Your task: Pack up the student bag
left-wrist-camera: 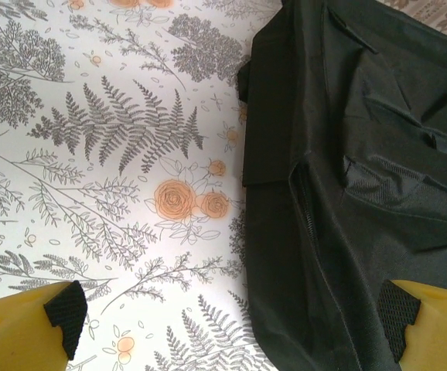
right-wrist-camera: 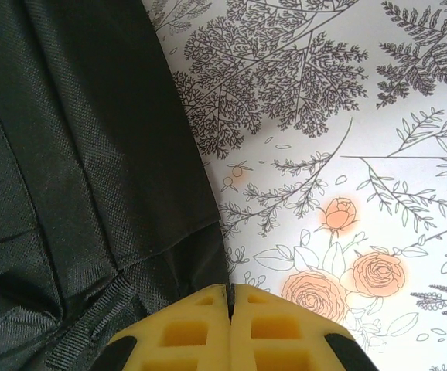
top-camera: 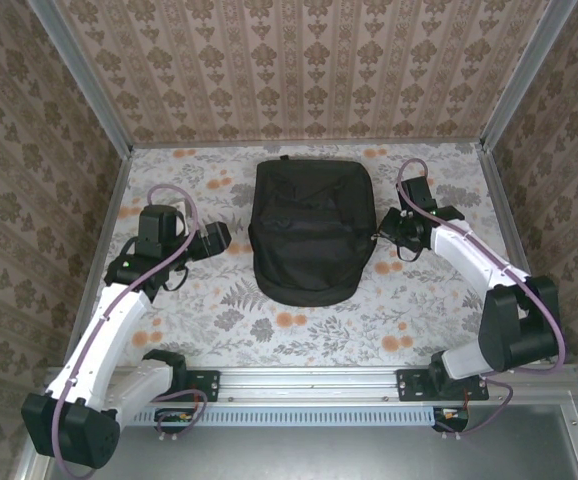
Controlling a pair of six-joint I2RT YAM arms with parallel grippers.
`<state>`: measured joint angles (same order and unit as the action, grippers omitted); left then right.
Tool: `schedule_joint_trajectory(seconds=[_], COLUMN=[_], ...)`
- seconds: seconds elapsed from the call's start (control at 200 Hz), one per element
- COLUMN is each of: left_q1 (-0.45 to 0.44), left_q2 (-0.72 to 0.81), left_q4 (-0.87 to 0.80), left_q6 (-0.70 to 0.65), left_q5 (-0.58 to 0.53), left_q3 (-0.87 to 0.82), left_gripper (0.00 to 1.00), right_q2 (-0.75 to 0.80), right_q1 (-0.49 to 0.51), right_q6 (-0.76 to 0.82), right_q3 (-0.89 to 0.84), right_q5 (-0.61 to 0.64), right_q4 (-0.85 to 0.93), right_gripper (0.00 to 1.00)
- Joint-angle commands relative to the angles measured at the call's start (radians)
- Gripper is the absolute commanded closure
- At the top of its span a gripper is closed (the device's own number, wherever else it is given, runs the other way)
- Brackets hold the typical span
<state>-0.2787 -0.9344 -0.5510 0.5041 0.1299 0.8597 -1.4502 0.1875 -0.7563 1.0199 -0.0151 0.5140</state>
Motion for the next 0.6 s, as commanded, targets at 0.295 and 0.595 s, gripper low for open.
schedule_joint_trajectory(seconds=[0.295, 0.595], left_q1=[0.089, 0.07], left_q2=[-0.035, -0.001], left_q4=[0.041, 0.496], left_q6=[0.08, -0.166], left_q5=[-0.036, -0.178], left_q3=[0.061, 0.008], left_gripper=[0.0, 0.0], right_q2=[0.154, 0.494], right_q1=[0.052, 0.199], right_q6=[0.061, 0.214], right_q3=[0.012, -0.15], right_q5=[0.002, 0.402], right_q4=[-0.103, -0.364], right_gripper=[0.0, 0.0])
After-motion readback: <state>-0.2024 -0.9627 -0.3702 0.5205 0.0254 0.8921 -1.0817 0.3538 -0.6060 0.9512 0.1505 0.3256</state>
